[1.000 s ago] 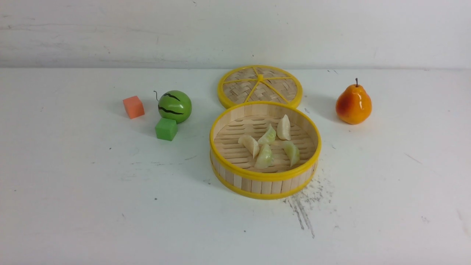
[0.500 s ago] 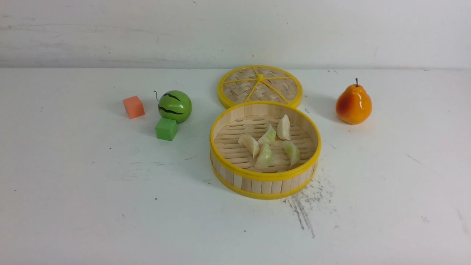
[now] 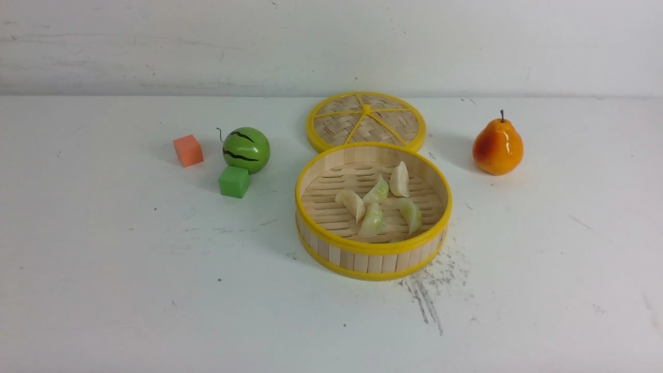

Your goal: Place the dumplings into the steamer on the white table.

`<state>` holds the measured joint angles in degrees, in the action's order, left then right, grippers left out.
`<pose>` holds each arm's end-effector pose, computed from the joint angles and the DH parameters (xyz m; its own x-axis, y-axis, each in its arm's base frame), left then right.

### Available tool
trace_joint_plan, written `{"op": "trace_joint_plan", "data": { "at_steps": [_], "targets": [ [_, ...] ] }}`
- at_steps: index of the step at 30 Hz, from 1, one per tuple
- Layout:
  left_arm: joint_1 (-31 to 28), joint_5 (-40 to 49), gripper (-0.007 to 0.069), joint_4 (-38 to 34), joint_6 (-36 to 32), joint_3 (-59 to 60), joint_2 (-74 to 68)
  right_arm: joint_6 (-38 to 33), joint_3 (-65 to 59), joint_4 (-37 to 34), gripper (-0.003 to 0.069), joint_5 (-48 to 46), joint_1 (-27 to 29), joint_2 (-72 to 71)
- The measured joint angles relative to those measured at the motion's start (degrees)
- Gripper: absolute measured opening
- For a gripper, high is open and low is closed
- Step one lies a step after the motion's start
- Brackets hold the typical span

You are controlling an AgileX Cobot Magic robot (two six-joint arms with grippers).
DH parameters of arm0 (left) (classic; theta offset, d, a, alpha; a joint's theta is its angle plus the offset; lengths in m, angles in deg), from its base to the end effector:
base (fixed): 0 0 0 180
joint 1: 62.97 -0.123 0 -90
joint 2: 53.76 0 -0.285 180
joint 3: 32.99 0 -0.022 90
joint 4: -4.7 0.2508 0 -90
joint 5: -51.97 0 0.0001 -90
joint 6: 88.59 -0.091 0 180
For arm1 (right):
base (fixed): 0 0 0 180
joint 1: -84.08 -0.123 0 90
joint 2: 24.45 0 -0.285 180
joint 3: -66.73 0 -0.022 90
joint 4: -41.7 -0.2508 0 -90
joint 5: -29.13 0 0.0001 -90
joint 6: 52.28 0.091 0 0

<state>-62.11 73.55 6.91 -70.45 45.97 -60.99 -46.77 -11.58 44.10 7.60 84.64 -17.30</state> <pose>0.0527 0.0005 0.1696 -0.2934 -0.2727 -0.9163 -0.0830 0.9621 -0.2597 0.0525 -0.0019 0.1736 -0.2900 0.0600 -0.9551 0.0411 0.9979 0.0502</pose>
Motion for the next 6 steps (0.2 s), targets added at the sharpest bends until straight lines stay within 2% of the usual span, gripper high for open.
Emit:
{"op": "trace_joint_plan", "data": {
  "at_steps": [6],
  "targets": [
    [0.0, 0.0, 0.001, 0.0, 0.0, 0.0, 0.0, 0.0, 0.0, 0.0, 0.0139, 0.0, 0.0, 0.0]
  ]
}}
